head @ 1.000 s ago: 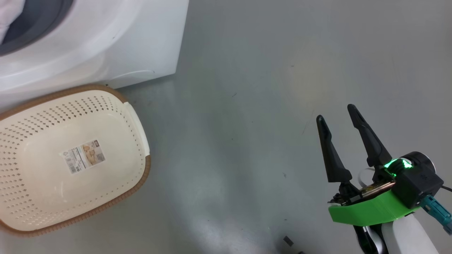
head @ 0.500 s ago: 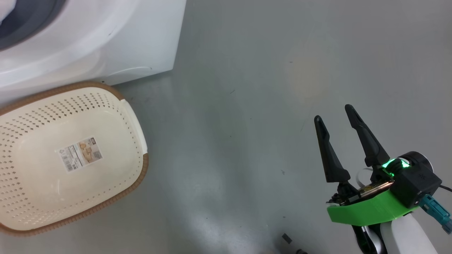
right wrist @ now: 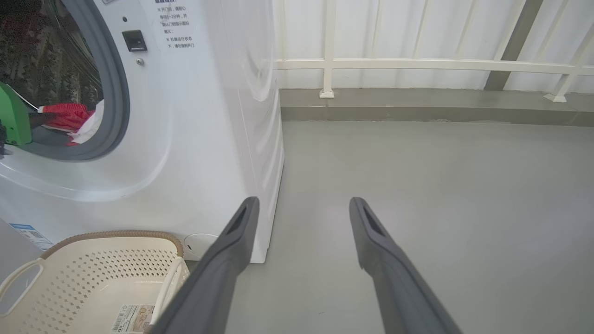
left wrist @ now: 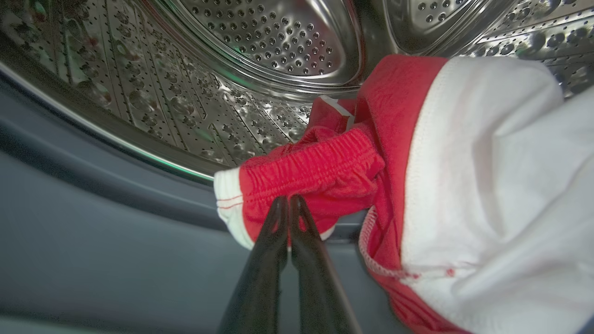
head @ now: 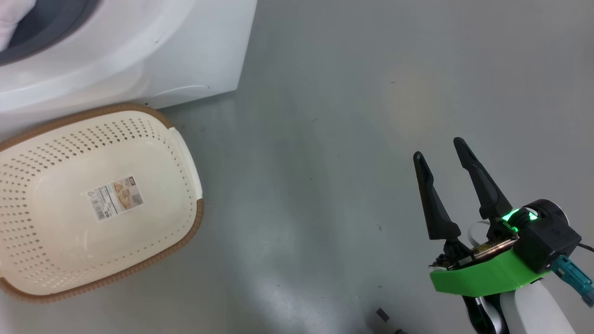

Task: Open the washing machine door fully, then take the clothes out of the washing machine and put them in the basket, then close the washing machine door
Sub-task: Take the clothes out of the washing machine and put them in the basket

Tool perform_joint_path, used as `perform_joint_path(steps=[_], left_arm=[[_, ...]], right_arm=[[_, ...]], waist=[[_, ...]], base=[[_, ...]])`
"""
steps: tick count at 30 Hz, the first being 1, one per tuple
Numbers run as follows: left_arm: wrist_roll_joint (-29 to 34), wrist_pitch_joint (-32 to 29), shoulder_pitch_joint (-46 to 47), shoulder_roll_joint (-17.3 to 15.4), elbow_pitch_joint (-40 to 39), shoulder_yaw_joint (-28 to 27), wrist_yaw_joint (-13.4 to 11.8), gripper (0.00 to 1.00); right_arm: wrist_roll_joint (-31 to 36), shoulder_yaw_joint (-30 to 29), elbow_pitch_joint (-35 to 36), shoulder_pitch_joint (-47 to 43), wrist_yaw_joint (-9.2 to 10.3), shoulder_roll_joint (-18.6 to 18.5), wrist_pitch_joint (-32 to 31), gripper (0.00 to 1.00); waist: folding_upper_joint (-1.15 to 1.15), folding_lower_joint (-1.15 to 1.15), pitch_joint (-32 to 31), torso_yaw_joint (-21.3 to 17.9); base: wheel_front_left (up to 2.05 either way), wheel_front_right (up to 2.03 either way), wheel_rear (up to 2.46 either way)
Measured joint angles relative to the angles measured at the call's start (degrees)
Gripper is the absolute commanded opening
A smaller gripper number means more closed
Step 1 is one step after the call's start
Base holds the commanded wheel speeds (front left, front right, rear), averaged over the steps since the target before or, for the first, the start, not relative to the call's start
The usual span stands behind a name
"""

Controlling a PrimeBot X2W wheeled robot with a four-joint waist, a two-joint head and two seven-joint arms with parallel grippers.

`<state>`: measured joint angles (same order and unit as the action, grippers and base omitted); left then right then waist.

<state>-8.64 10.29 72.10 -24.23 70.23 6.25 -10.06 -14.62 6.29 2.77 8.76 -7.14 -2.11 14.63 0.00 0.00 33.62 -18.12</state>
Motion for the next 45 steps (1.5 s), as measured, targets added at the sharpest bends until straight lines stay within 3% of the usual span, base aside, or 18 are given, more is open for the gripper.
perform_joint_path(steps=[21, 32, 45], left_arm=[[-2.7, 4.0, -7.1, 1.6, -12.8, 0.1, 1.5, 0.00], [-3.6, 4.0, -17.4, 1.6, -31.5, -0.4, 0.7, 0.00], [-5.5, 2.3, -30.7, 1.3, -53.5, -0.9, -2.3, 0.00]], right_arm=[[0.0, -0.1, 0.0, 0.0, 0.00, 0.0, 0.0, 1.00], [-0.4, -0.2, 0.0, 0.7, 0.00, 0.0, 0.0, 1.00], [-1.4, -0.7, 0.2, 1.3, 0.00, -0.1, 0.0, 1.00]], waist=[[0.00, 0.00, -0.9, 2.2], [0.00, 0.00, -1.2, 3.2], [0.00, 0.00, -1.1, 4.4]], base=[[0.00, 0.00, 0.00], [0.00, 0.00, 0.00], [0.00, 0.00, 0.00]])
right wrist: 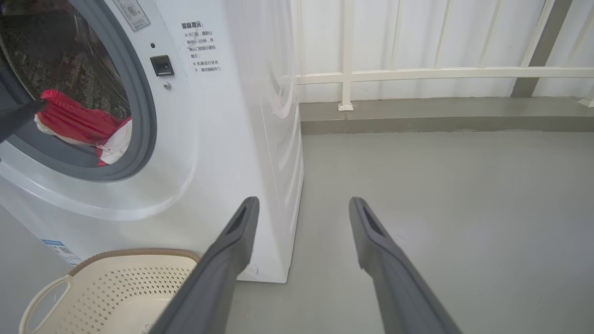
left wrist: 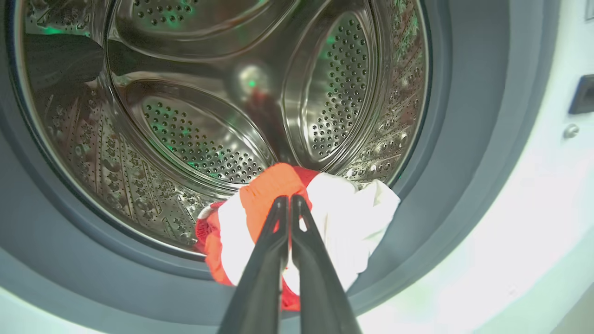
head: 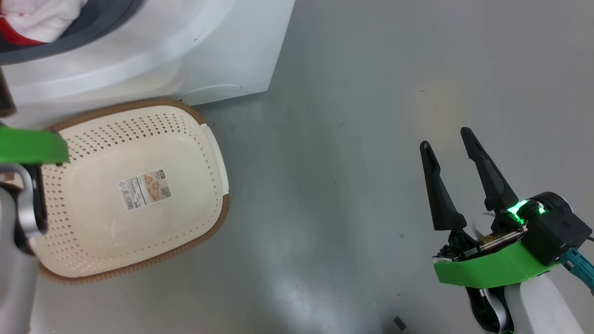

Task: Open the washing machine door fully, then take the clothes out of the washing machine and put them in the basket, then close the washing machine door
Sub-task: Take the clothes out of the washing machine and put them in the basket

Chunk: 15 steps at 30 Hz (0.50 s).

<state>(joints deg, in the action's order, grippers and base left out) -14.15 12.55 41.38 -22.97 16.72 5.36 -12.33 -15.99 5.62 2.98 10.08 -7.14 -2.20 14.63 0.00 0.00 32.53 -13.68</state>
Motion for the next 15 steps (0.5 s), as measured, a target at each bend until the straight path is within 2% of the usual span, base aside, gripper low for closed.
perform_joint_path(steps=[15], left_arm=[[-1.1, -3.2, -12.2, 0.8, -17.7, 0.1, -3.9, 0.00]], right_arm=[[-0.1, -1.0, 0.1, 0.9, 0.00, 0.0, 0.0, 1.00]], waist=[[0.00, 0.00, -1.0, 1.1]], base=[[0.00, 0.00, 0.00]])
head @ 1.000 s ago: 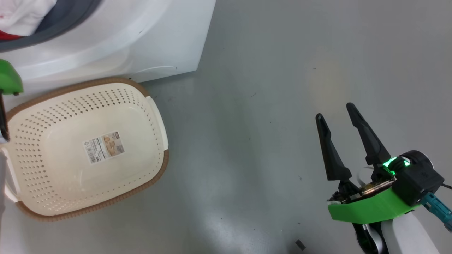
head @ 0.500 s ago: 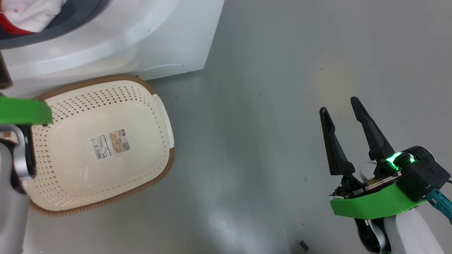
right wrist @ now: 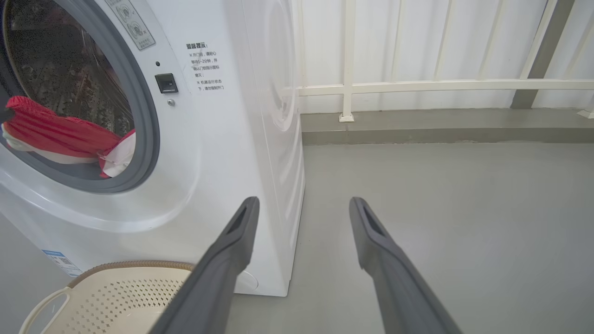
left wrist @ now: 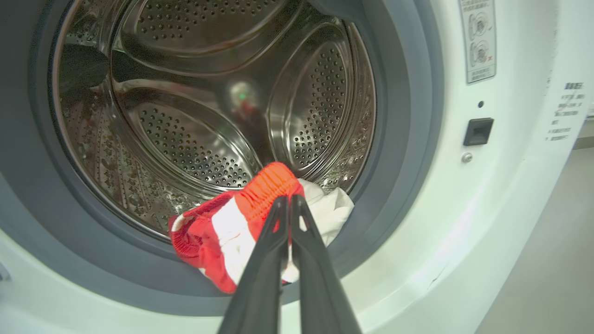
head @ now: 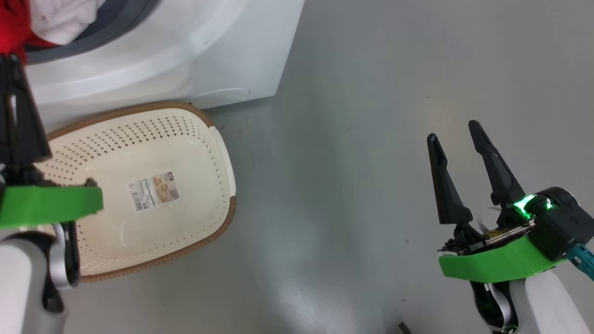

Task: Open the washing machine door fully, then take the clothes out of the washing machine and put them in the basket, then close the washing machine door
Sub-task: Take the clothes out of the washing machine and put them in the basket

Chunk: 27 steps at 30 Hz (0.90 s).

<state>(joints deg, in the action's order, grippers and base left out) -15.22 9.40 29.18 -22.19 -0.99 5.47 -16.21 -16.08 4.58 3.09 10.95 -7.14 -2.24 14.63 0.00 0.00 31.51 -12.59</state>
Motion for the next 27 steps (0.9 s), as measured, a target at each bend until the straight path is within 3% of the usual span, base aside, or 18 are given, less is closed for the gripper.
perform_joint_path(steps=[12, 27], left_arm=[[0.1, -1.3, -6.3, 1.4, -8.1, 1.5, -2.5, 0.00], [1.0, -1.3, -8.4, 2.9, -15.9, 4.1, -3.6, 0.00]], right_arm=[[0.2, -0.4, 0.1, -0.1, 0.00, 0.0, 0.0, 1.00], [0.7, -1.5, 0.6, -0.2, 0.00, -0.1, 0.0, 1.00]], waist=[[0.00, 0.00, -3.1, 1.3], [0.00, 0.00, -6.3, 2.7]], base=[[0.00, 0.00, 0.00], [0.00, 0.00, 0.00]])
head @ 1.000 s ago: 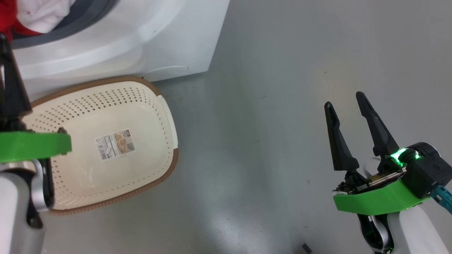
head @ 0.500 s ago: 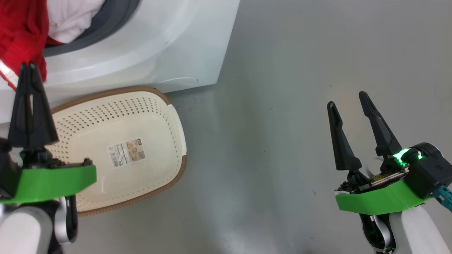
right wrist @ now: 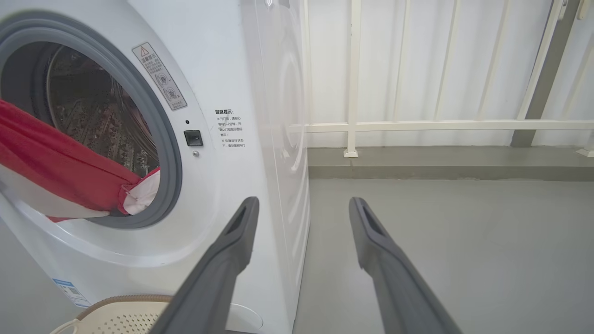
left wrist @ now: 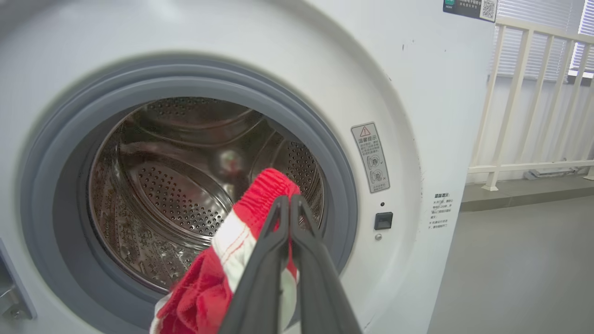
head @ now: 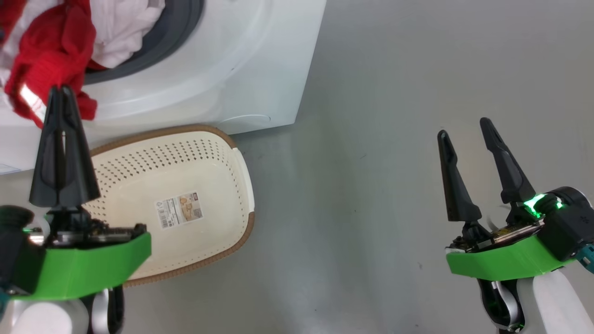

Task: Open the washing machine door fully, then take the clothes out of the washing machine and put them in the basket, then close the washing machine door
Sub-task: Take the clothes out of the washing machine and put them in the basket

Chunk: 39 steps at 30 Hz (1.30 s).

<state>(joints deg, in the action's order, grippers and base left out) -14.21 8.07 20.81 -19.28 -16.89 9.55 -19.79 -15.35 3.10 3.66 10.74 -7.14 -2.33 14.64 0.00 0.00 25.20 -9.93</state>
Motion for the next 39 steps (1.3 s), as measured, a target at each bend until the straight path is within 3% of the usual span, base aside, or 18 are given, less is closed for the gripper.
perform_joint_path(steps=[9, 14, 20, 27, 39], left_arm=[[0.7, -2.1, -1.7, 0.3, -4.3, 2.0, -0.9, 0.00], [-0.6, -3.0, -4.0, 1.6, -0.2, 3.2, -1.0, 0.00], [-3.6, -0.5, -4.6, 4.0, 11.9, 4.4, 0.6, 0.00], [-7.3, 2.5, -3.4, 6.0, 25.8, 4.9, 4.6, 0.00], [-8.0, 5.8, 9.2, 8.1, 54.3, 5.6, 10.3, 0.00]], right_arm=[[0.9, -0.4, 0.4, -0.3, 0.00, -0.1, 0.0, 1.00], [0.9, -0.3, 0.7, -1.3, 0.00, -0.1, 0.0, 1.00], [0.9, -0.1, 0.8, -1.3, 0.00, -0.1, 0.0, 1.00], [0.9, 0.3, 0.7, -1.2, 0.00, -0.1, 0.0, 1.00], [0.7, 1.3, 0.8, -0.2, 0.00, -0.1, 0.0, 1.00]], waist=[[0.00, 0.00, -1.3, 0.6], [0.00, 0.00, -1.3, 0.5], [0.00, 0.00, -0.9, -0.2], [0.00, 0.00, -0.5, -1.2], [0.00, 0.00, 3.9, -2.6]], base=[[0.00, 0.00, 0.00], [0.00, 0.00, 0.00], [0.00, 0.00, 0.00], [0.00, 0.00, 0.00], [0.00, 0.00, 0.00]])
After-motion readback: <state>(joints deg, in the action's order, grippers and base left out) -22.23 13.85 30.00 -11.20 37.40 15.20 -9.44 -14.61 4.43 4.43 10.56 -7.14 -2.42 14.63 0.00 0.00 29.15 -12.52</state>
